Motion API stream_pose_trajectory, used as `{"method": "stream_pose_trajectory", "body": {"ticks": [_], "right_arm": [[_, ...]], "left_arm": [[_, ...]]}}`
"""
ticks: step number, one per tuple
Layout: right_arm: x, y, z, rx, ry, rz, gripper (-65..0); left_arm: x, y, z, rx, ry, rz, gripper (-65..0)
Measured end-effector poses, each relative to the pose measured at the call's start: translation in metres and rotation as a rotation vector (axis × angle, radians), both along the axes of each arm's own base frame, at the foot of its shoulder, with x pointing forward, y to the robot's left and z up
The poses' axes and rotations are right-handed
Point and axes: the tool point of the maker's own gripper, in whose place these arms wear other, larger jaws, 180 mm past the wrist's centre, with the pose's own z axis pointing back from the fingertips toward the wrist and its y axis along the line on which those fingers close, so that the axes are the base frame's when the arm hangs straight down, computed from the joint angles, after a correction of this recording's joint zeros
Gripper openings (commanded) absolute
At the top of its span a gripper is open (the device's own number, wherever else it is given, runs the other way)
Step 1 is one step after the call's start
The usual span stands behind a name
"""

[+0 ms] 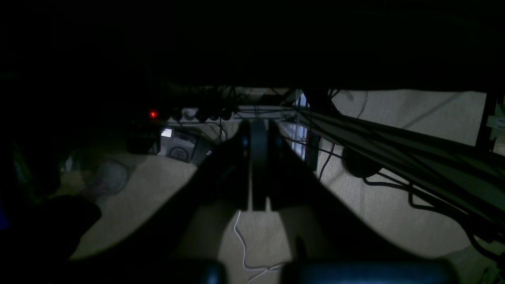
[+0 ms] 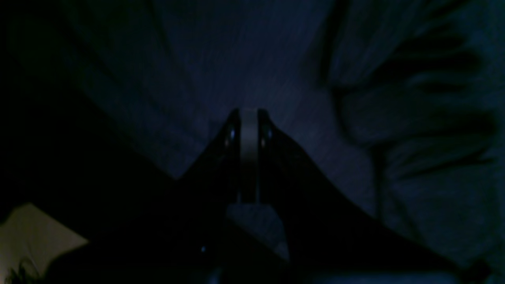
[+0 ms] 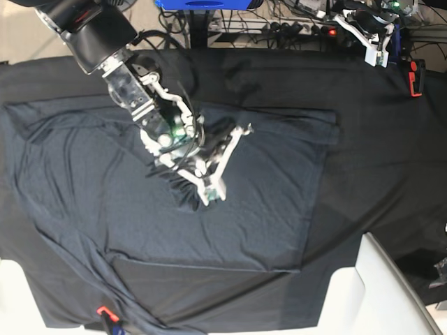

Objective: Fold the T-shirt properly
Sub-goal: 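Lower the right gripper onto the bunched sleeve cuff and grasp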

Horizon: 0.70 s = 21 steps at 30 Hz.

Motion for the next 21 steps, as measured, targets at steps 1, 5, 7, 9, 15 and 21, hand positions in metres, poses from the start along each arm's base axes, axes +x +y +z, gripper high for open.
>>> {"method": "stream_pose_trajectory", "body": {"ticks": [1,5,7,9,15,21], "right_arm": [[-0.005,-0.001,-0.003,-0.010,0.026,0.005,-64.8],[-0.041,0.001,-0.018,-0.010,0.116,0.019,-64.8],[-0.054,0.004,-0.022,-0.001,0.144,0.024,-64.8],[-0.054,0.004,-0.023,-0.003,0.143,0.023,-64.7],[-0.055,0.001,-0.028,-0.009,0.153,0.014,-64.7],[-0.060,-0.006,-0.041,-0.038,0.184,0.007,-64.7]], "left_arm": [[0.000,0.000,0.000,0.000,-0.001,0.000,-65.0],[0.000,0.000,0.000,0.001,-0.001,0.000,-65.0],[0.001,0.000,0.000,0.001,0.001,-0.002,-65.0],[0.005,-0.001,0.000,-0.001,-0.007,0.000,-65.0],[0.003,-0.002,-0.006,-0.014,0.005,0.010,-65.0],[0.008,-0.002,-0.005,-0.015,-0.004,0.011,-65.0]]}}
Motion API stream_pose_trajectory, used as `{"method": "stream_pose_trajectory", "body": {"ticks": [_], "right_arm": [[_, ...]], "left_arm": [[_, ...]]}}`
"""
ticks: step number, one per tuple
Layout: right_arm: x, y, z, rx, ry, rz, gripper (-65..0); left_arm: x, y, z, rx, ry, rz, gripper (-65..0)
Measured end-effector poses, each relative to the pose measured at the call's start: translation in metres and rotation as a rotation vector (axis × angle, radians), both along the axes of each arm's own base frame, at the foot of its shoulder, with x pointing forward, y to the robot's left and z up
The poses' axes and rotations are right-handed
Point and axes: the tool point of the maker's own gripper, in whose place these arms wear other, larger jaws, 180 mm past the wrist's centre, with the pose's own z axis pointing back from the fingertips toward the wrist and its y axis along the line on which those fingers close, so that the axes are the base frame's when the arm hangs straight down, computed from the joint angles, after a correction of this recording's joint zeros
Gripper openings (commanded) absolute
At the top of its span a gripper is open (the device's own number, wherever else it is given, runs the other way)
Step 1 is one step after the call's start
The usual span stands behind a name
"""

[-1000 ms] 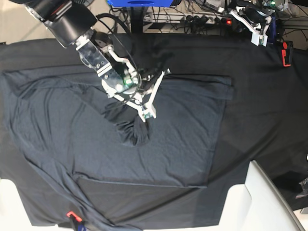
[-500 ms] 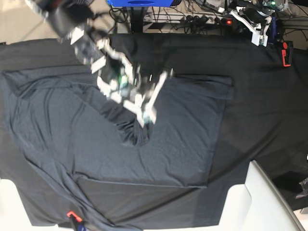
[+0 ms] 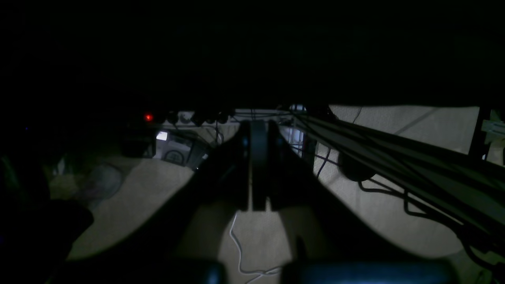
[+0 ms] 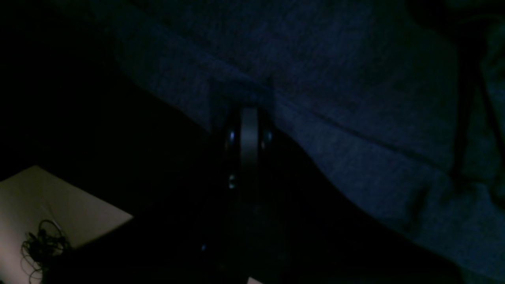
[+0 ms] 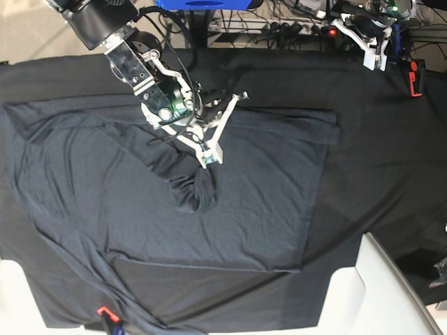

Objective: Fold the T-shirt properly
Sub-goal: 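Lower the right gripper onto the bunched sleeve cuff and grasp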

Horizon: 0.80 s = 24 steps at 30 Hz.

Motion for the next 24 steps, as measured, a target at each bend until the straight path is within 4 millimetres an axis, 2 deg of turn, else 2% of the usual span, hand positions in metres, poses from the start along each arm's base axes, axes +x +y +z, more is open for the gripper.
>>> {"method": "stream_pose_trajectory", "body": {"ticks": [4,10,24], "right_arm": [[-0.004,-0.005,-0.009,-0.015,0.025,-0.006,-64.7],[0.020,-0.019,-0.014,-0.022,0.013,-0.060,-64.7],[0.038,-0.024,-0.008,-0.045,-0.025,-0.066,-64.7]], "left_arm": [[0.000,0.000,0.000,0.001,0.000,0.001,-65.0],[0.000,0.000,0.000,0.001,0.000,0.000,-65.0],[0.000,0.000,0.000,0.001,0.001,0.000,-65.0]]}}
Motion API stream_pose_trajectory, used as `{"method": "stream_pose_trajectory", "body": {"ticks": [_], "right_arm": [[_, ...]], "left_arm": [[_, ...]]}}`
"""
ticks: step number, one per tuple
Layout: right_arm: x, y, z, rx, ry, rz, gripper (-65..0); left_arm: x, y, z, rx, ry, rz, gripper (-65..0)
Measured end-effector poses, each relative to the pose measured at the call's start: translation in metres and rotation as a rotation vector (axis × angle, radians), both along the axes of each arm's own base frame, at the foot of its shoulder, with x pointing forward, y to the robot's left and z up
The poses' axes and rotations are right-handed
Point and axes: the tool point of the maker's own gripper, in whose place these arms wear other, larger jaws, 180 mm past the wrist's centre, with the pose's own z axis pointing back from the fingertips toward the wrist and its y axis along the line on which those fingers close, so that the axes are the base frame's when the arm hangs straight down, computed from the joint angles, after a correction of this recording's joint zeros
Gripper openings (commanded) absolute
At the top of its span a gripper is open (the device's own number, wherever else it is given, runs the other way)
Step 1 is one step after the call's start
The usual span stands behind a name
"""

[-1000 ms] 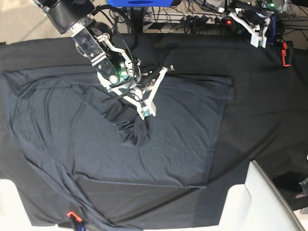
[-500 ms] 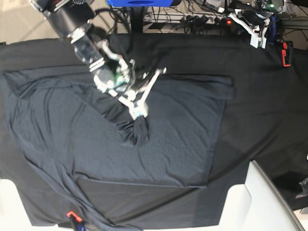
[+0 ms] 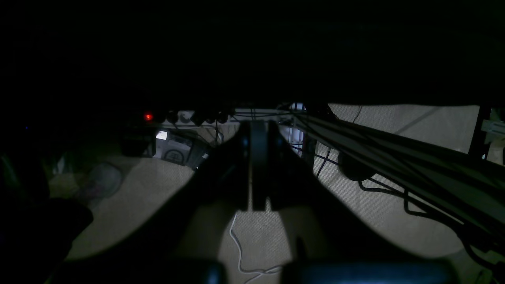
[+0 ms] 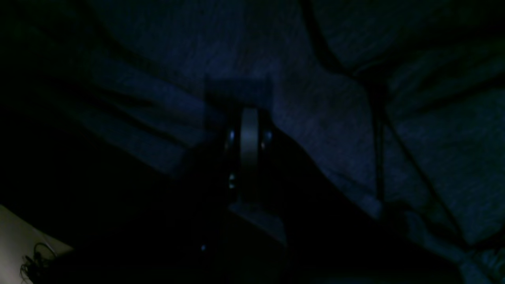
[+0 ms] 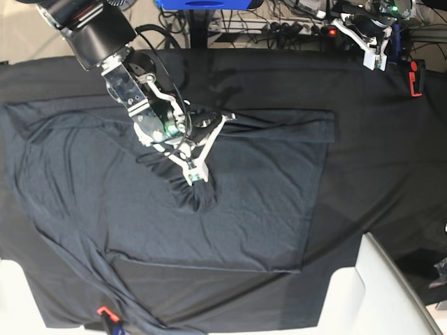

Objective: Fold the T-shirt properly
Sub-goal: 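Lower the right gripper onto the bunched sleeve cuff and grasp, then drag the held cuff with the right gripper across the shirt body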

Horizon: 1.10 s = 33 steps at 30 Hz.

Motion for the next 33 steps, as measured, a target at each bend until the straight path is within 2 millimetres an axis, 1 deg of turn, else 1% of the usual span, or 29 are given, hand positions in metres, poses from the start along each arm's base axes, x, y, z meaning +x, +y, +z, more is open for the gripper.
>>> {"method": "stream_pose_trajectory", "body": {"ticks": [3,6,9,11,13,14,15,16,18,19,20,21,22,24,25,27,29,30,31,33], "right_arm": [[0.008,-0.001,0.003,-0.004,-0.013,-0.001,-64.7],[0.017,-0.006,0.000,-0.019,-0.024,-0.008,-64.8],[0.024,-0.006,0.003,-0.009,-0.065,-0.017,-64.8],[0.026,-0.003,0.014,0.005,-0.084,-0.012,-64.8],[0.030,0.003,0.034,0.047,-0.138,-0.017,-64.5],[0.030,0.003,0.045,0.087,-0.160,-0.036,-64.4],[0.033,-0.004,0.053,0.118,-0.179,-0.082,-64.4],[0.033,-0.016,0.057,0.129,-0.187,-0.135,-64.2],[0.037,-0.048,0.055,0.110,-0.175,-0.239,-64.1],[0.043,-0.063,0.055,0.085,-0.184,-0.274,-63.9],[0.051,-0.074,0.056,0.070,-0.195,-0.296,-62.6],[0.059,-0.078,0.058,0.061,-0.203,-0.299,-59.9],[0.064,-0.077,0.060,0.057,-0.197,-0.282,-56.0],[0.066,-0.071,0.062,0.055,-0.173,-0.246,-46.2],[0.065,-0.068,0.061,0.038,-0.176,-0.225,-40.8],[0.053,-0.056,0.055,0.015,-0.154,-0.141,-30.3],[0.046,-0.044,0.050,0.002,-0.143,-0.088,-23.0],[0.045,-0.038,0.048,0.006,-0.137,-0.068,-21.5],[0.046,-0.036,0.046,0.004,-0.132,-0.062,-21.5],[0.053,-0.036,0.044,-0.006,-0.130,-0.062,-21.9]], "left_arm": [[0.000,0.000,0.000,0.000,-0.001,0.000,-65.0],[0.000,0.000,0.000,-0.001,0.000,0.000,-65.0],[0.000,0.000,0.000,0.000,-0.001,0.000,-65.0],[0.000,0.000,0.000,-0.001,0.000,0.001,-65.0],[0.000,0.000,0.000,-0.001,-0.001,0.001,-65.0],[0.000,-0.001,0.000,-0.002,0.000,0.002,-65.0],[0.000,-0.001,0.000,-0.003,0.000,0.002,-65.0],[0.000,-0.001,0.000,-0.002,0.000,0.002,-65.0],[0.000,0.001,0.000,0.001,0.002,-0.001,-65.0],[0.000,0.001,0.000,0.002,0.001,-0.001,-65.0],[0.001,0.002,0.001,0.003,-0.001,-0.002,-65.0],[0.001,0.002,0.001,0.004,-0.001,-0.003,-65.0],[0.001,0.002,0.001,0.005,-0.001,-0.003,-65.0],[0.000,0.004,0.001,0.009,0.002,-0.006,-65.0],[0.000,0.006,0.002,0.013,0.003,-0.008,-65.0],[0.002,0.007,0.002,0.014,-0.001,-0.008,-65.0],[0.001,0.006,0.002,0.012,0.000,-0.007,-65.0],[0.001,0.006,0.002,0.012,0.000,-0.007,-65.0],[0.001,0.006,0.002,0.012,0.000,-0.007,-65.0],[0.001,0.006,0.002,0.013,0.000,-0.008,-65.0]]}}
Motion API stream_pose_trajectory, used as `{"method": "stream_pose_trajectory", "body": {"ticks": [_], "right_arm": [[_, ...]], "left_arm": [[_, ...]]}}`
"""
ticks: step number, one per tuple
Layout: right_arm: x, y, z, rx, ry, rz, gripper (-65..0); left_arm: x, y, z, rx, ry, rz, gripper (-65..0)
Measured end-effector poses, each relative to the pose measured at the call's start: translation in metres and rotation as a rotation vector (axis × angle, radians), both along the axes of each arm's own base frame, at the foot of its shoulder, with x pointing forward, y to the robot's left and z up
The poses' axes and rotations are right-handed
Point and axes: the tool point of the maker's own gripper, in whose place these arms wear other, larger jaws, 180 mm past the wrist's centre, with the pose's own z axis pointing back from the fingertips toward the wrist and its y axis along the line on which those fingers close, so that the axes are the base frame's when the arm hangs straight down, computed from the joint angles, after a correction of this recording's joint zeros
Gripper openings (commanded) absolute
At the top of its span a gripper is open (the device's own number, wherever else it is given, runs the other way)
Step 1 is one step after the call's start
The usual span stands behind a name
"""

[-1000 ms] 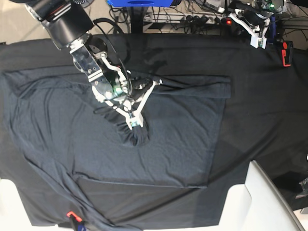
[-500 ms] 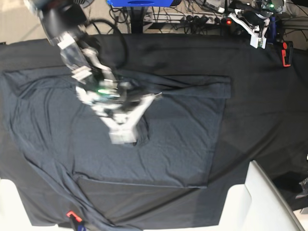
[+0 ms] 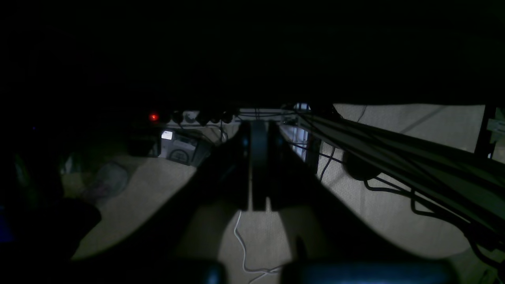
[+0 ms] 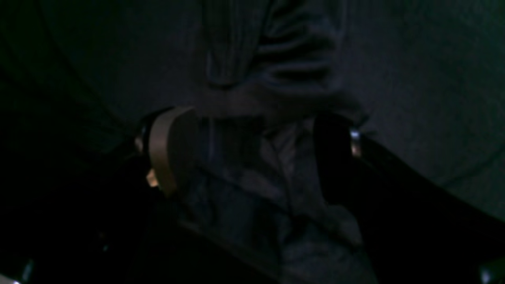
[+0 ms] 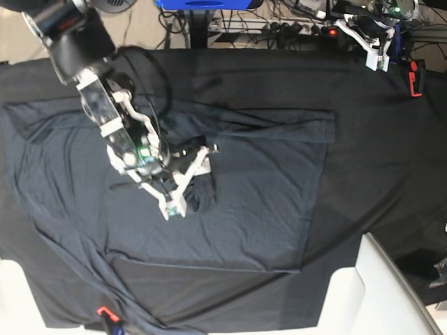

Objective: Fold the T-shirt properly
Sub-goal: 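Drag the held cuff with the right gripper across the shirt body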

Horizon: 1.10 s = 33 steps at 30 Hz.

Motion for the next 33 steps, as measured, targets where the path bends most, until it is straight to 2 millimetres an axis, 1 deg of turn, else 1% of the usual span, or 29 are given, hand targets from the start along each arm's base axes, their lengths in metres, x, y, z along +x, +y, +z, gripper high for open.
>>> {"method": "stream_pose_trajectory", "body": {"ticks": [2,5,7,8,10,11,13,15,19,24,25,26,29,30,31,33], "right_arm": [[0.013,-0.002,0.000,-0.009,-0.025,-0.017,-21.9],[0.024,0.000,0.005,-0.008,-0.045,-0.019,-21.9],[0.028,0.013,0.010,-0.012,-0.062,0.015,-22.2],[0.029,0.024,0.014,-0.008,-0.072,0.046,-23.6],[0.026,0.041,0.014,-0.003,-0.076,0.097,-27.2],[0.024,0.048,0.010,-0.003,-0.058,0.107,-28.5],[0.018,0.055,-0.006,-0.018,-0.006,0.112,-28.7],[0.018,0.054,-0.017,-0.029,0.008,0.108,-28.7],[0.028,0.042,-0.033,-0.068,0.006,0.078,-28.5],[0.028,0.041,-0.037,-0.074,0.014,0.074,-29.1],[0.028,0.041,-0.037,-0.073,0.014,0.073,-31.1],[0.028,0.041,-0.036,-0.073,0.013,0.073,-36.3],[0.028,0.041,-0.036,-0.073,0.012,0.073,-57.8],[0.028,0.042,-0.036,-0.071,0.013,0.074,-62.6],[0.029,0.044,-0.035,-0.070,0.015,0.074,-64.2],[0.032,0.053,-0.029,-0.057,0.006,0.081,-63.5]], "left_arm": [[0.000,0.000,0.000,-0.001,0.000,0.001,-65.0],[-0.001,0.000,0.000,-0.001,0.001,0.001,-65.0],[0.000,0.000,0.000,0.000,0.000,0.001,-65.0],[-0.001,0.000,0.000,-0.001,0.001,0.001,-65.0],[-0.001,0.000,0.000,-0.001,0.000,0.001,-65.0],[-0.001,0.000,0.000,0.000,0.002,0.001,-65.0],[-0.001,0.000,0.000,-0.003,0.000,0.003,-65.0],[-0.002,-0.001,0.000,-0.004,0.001,0.003,-65.0],[-0.002,-0.001,0.000,-0.004,0.002,0.004,-65.0],[-0.005,-0.001,-0.001,-0.003,0.008,0.003,-65.0],[-0.005,-0.001,-0.001,-0.003,0.008,0.003,-65.0],[-0.005,-0.001,-0.001,-0.003,0.008,0.003,-65.0],[-0.004,-0.001,-0.001,-0.003,0.007,0.002,-65.0],[-0.004,-0.001,-0.001,-0.003,0.007,0.003,-65.0],[-0.003,-0.001,-0.001,-0.002,0.006,0.002,-65.0],[-0.003,-0.001,-0.001,-0.003,0.004,0.002,-65.0]]}}
